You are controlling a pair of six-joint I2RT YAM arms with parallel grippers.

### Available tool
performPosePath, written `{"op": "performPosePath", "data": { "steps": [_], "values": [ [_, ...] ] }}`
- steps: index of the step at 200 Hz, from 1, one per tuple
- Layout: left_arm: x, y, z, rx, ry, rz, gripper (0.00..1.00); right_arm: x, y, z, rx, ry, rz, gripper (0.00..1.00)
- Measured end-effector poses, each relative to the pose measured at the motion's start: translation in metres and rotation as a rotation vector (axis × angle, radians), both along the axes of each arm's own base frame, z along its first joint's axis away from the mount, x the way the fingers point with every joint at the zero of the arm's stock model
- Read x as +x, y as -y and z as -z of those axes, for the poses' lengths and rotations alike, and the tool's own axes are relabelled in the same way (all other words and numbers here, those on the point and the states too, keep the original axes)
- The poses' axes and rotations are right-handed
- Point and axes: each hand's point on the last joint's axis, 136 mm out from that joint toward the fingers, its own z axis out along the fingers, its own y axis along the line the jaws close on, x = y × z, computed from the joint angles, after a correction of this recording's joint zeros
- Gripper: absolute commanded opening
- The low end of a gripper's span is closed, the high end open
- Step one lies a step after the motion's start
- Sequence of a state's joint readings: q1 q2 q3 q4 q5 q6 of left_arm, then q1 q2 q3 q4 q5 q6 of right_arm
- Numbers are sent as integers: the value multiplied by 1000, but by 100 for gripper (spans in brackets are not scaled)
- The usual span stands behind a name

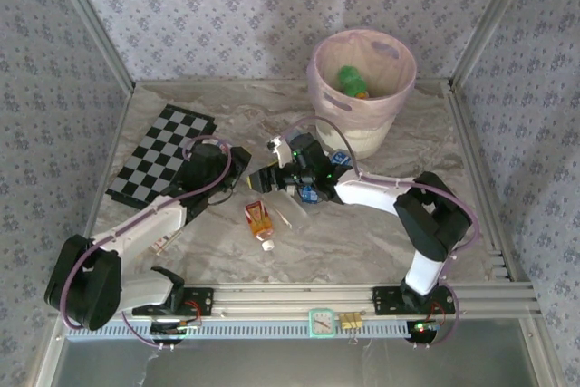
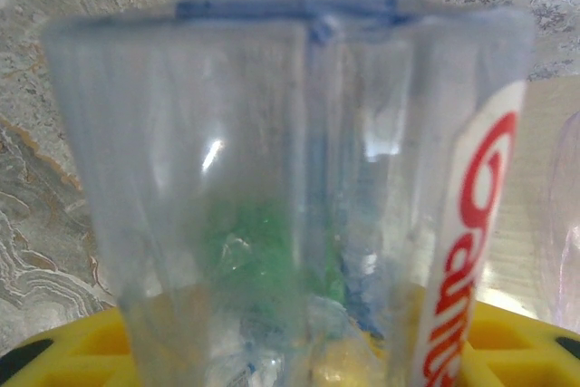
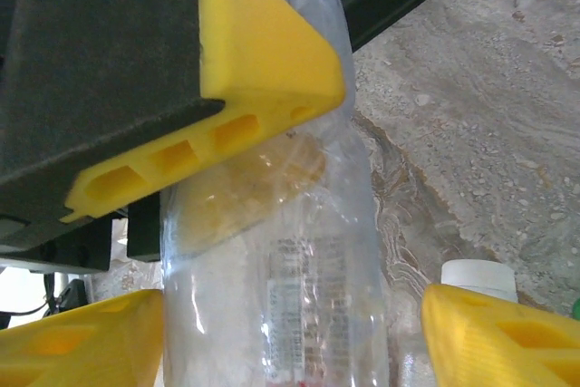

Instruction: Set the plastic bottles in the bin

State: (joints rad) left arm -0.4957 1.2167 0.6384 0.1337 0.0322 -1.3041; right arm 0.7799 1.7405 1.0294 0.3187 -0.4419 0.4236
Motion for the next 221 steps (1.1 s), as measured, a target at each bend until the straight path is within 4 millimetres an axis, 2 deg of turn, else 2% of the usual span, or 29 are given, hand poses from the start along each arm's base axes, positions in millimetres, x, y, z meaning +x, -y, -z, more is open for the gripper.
{"op": "performPosePath", "data": {
  "steps": [31, 69, 98, 119, 150, 193, 221],
  "values": [
    [-1, 2, 1, -36, 0, -2, 53, -1, -2, 1, 13, -17, -10, 68],
    [1, 6, -5, -69, 20, 2, 54, -1, -5, -5, 38, -20, -13, 56],
    [0, 5, -3, -79, 24, -1, 58, -2, -5, -4, 39, -31, -15, 44],
    [0, 5, -4, -83, 28, -2, 69, -2, -6, -4, 40, -31, -17, 43],
    [-5, 10, -11, -96, 46, 25, 99, 1, -4, -4, 40, -26, -2, 42],
    [-10, 2, -33, -89, 111, 19, 100, 8, 2, -2, 33, -23, 24, 42],
    [-13, -17, -49, -42, 167, -16, 100, 10, 12, 1, 8, -21, 53, 42]
  ]
}}
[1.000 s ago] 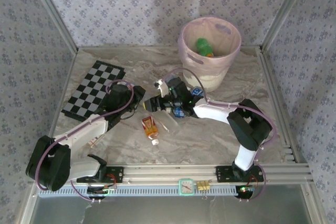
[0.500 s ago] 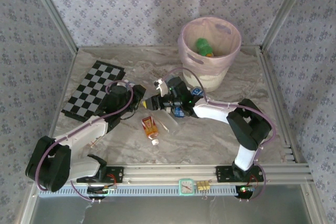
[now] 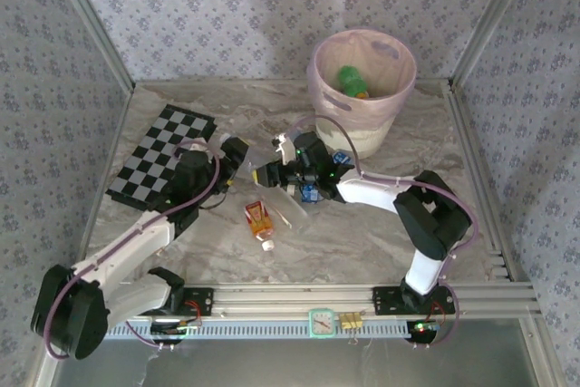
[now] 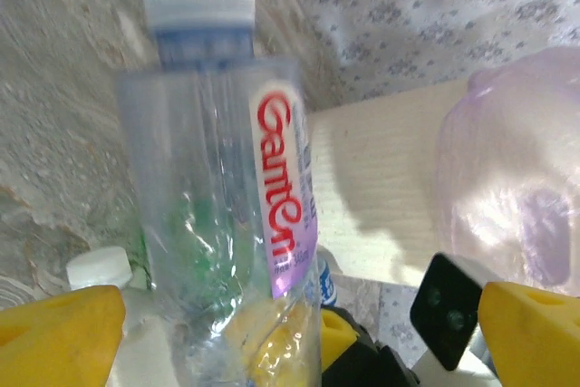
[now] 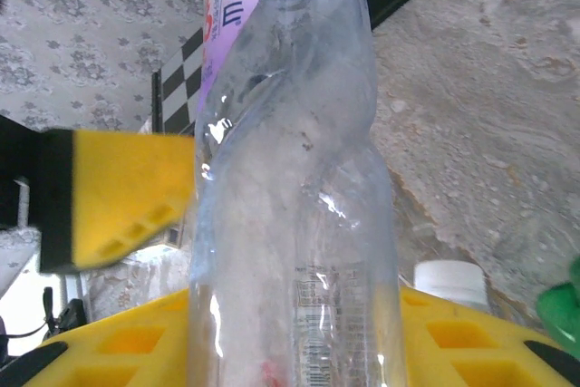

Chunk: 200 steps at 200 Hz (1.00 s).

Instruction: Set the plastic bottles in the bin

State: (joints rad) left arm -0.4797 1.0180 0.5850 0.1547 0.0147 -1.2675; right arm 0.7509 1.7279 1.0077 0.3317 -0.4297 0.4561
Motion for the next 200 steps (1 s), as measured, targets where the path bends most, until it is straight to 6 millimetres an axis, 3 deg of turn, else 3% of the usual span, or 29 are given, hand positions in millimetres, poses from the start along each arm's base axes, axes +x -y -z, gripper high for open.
{"op": "performPosePath", "data": {
  "steps": [19, 43, 93, 121, 150, 171, 200],
  "values": [
    [0, -19, -5, 41, 26, -39, 100, 1, 11, -6, -19, 15, 25, 42],
    [-1, -40, -1, 94, 26, -94, 100, 5, 26, -32, -24, 80, 59, 42],
    [-17, -52, 53, 173, -91, -101, 100, 18, 60, -113, -66, 294, 136, 43],
    [-17, -52, 68, 196, -129, -94, 100, 33, 85, -171, -115, 439, 218, 43],
    [-17, -44, 81, 241, -152, -46, 100, 52, 128, -224, -153, 550, 351, 43],
    [-16, -32, 87, 288, -166, 10, 100, 65, 162, -248, -180, 591, 448, 43],
    [-5, -8, 71, 324, -125, 94, 100, 83, 203, -259, -231, 606, 574, 43]
  ]
}}
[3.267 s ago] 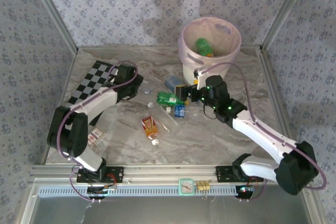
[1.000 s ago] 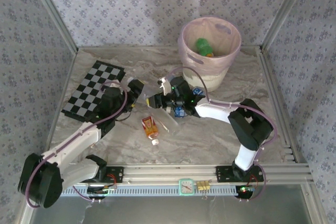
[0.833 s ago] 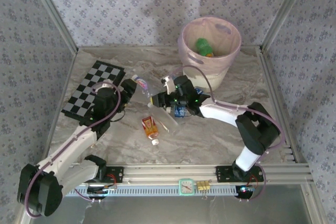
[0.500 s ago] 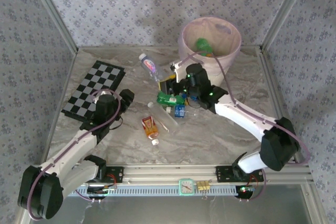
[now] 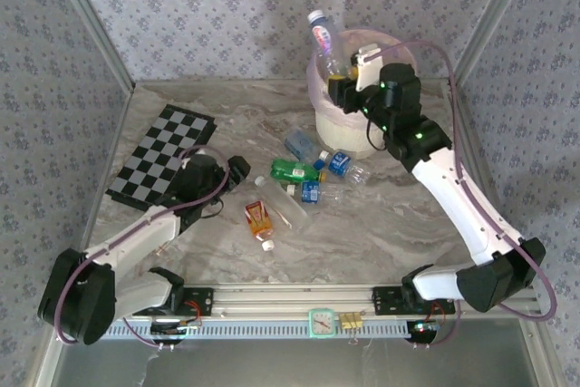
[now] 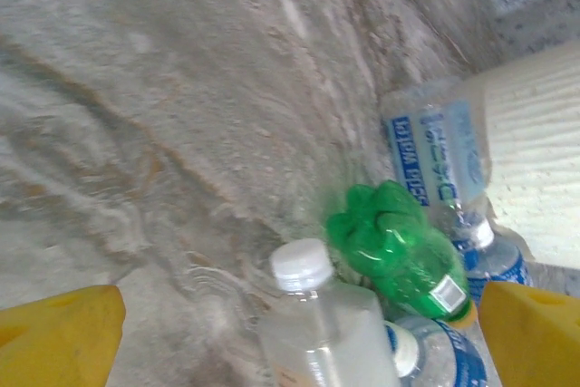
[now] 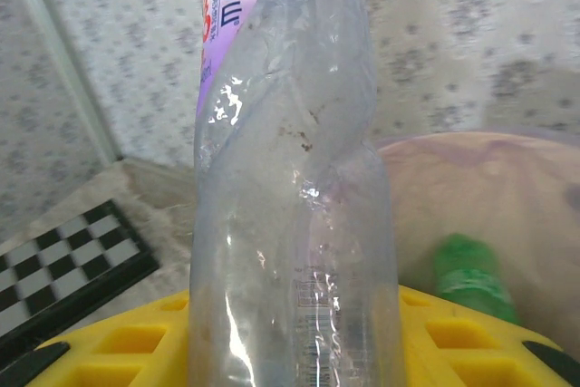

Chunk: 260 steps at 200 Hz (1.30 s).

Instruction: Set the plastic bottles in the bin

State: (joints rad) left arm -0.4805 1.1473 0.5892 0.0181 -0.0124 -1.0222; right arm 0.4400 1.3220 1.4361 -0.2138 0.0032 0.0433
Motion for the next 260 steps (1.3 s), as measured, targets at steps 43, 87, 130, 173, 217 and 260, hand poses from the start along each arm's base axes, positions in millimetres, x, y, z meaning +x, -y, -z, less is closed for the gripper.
{"op": "performPosePath", "data": {
  "steps": [43, 87, 130, 173, 217, 260],
  "values": [
    [9, 29, -12, 31, 26, 117, 100, 26, 50, 9, -24, -49, 152, 43],
    [8, 43, -11, 71, 23, 187, 100, 51, 72, 32, -42, -147, 224, 43],
    [8, 45, -13, 88, 27, 203, 100, 72, 76, 62, -58, -269, 247, 46],
    [7, 43, -11, 98, 20, 204, 100, 84, 75, 79, -71, -344, 255, 59],
    [5, 42, -9, 107, 12, 207, 100, 87, 74, 63, -57, -330, 257, 74],
    [4, 41, -17, 101, 32, 204, 100, 74, 70, 35, -46, -269, 249, 75]
  ]
}}
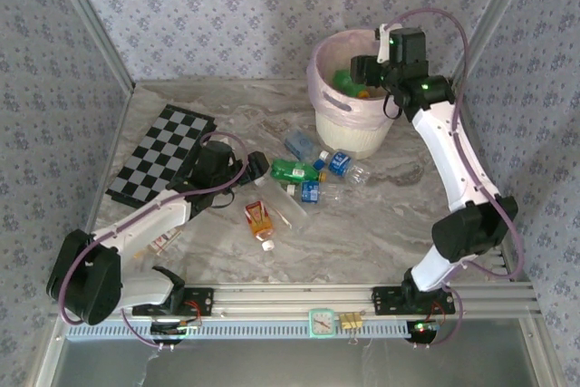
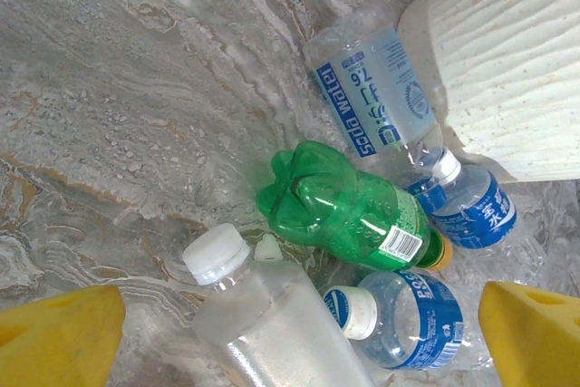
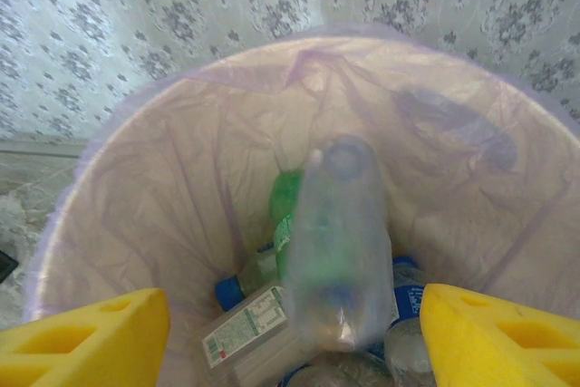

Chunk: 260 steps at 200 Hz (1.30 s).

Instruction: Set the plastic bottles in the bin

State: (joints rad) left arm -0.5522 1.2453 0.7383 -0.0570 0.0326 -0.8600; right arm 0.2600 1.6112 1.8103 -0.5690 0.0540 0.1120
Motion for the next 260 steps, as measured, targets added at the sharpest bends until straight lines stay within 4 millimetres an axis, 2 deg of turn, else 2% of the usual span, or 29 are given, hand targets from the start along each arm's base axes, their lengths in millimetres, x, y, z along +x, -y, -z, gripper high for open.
{"op": "performPosePath", "data": {
  "steps": [60, 79, 99, 127, 161, 213, 260],
  "values": [
    [-2, -2, -14, -18, 33, -3, 100, -70, -5, -54, 49, 160, -49, 77],
    [-4, -5, -20, -21, 46, -9, 100, -90, -3, -58, 79, 185, -61, 77],
    [-6, -8, -28, -23, 64, -15, 100, -108, -3, -50, 111, 182, -77, 78],
    [-10, -13, -39, -29, 88, -24, 100, -130, -10, -27, 155, 142, -118, 80],
    [-15, -19, -48, -30, 112, -37, 100, -154, -18, 12, 197, 69, -162, 81],
    [-22, -27, -42, -7, 98, -47, 100, -180, -36, 120, 216, -177, -208, 81],
    [-22, -36, -33, 35, 88, -82, 100, -198, -50, 193, 197, -319, -237, 82]
  ]
}}
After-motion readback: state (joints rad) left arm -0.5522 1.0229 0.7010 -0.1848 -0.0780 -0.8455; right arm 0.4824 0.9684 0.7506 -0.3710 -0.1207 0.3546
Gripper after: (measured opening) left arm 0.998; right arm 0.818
